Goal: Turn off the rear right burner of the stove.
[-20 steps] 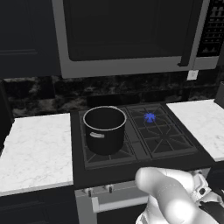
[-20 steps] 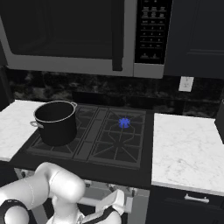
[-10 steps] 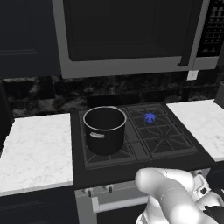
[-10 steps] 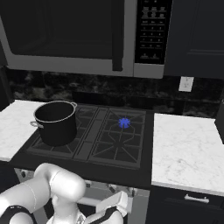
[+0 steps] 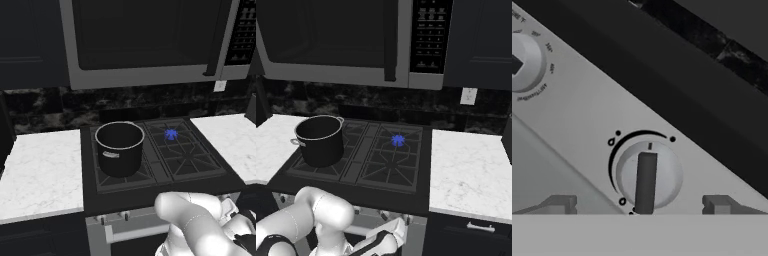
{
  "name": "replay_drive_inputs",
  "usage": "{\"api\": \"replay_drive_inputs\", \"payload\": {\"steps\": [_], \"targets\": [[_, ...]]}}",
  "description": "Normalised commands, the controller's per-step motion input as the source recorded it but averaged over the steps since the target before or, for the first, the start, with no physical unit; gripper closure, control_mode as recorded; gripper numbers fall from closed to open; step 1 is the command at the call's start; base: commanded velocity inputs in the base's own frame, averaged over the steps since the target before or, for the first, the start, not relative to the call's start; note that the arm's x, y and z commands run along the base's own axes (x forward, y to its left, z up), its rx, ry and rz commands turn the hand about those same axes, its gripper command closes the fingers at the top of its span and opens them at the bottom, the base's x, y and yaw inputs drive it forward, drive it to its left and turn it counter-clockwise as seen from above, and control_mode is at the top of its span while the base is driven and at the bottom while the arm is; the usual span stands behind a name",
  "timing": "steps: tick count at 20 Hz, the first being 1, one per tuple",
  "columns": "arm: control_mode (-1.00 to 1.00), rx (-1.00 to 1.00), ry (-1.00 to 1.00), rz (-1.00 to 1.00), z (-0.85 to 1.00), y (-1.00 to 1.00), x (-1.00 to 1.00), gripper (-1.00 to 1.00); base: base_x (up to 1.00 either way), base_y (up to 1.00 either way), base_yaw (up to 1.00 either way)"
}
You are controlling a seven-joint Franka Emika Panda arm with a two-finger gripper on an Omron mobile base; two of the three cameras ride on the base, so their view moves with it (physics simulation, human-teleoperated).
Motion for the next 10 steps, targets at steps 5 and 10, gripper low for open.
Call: {"api": "replay_drive_inputs", "payload": {"steps": [5,10], "targets": [[-1.0,0.0,0.0,0.0,0.12,0.11,0.04,-1.0,0.0,0.0,0.0],[-1.0,0.0,-0.02,0.09,0.01,0.01,0.0,-1.0,0.0,0.0,0.0]]}}
